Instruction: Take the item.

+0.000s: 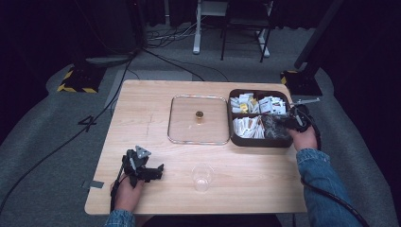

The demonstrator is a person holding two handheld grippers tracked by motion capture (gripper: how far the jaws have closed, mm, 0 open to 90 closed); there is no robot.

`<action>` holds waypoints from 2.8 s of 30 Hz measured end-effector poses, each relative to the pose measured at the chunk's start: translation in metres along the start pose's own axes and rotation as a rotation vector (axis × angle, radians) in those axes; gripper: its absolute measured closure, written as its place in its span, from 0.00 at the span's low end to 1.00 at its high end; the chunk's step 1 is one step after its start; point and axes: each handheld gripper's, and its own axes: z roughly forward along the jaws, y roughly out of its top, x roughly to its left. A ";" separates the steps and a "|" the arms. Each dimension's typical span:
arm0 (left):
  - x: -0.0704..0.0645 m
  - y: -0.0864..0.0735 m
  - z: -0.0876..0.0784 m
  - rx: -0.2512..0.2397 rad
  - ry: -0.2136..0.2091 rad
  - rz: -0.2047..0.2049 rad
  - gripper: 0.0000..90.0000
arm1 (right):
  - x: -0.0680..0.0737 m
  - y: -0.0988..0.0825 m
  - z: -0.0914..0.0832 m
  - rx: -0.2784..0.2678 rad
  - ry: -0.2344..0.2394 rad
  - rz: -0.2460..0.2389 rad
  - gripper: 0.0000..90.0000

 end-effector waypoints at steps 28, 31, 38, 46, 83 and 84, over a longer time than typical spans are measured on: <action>0.000 0.000 0.000 0.000 0.000 0.000 0.00 | 0.008 0.005 -0.043 -0.143 0.087 -0.048 1.00; 0.000 0.000 0.000 0.000 0.000 0.000 0.00 | 0.011 0.007 -0.054 -0.175 0.121 -0.057 1.00; 0.000 0.000 0.000 0.000 0.000 0.000 0.00 | 0.021 0.011 -0.072 -0.215 0.175 -0.087 1.00; 0.000 0.000 0.000 0.000 0.000 0.000 0.00 | 0.045 0.014 -0.095 -0.261 0.250 -0.152 1.00; 0.000 -0.002 -0.001 -0.006 0.013 -0.015 0.00 | 0.207 0.001 -0.135 -0.297 0.645 -0.474 1.00; 0.000 -0.002 -0.001 -0.006 0.012 -0.016 0.00 | 0.210 -0.001 -0.133 -0.291 0.668 -0.470 1.00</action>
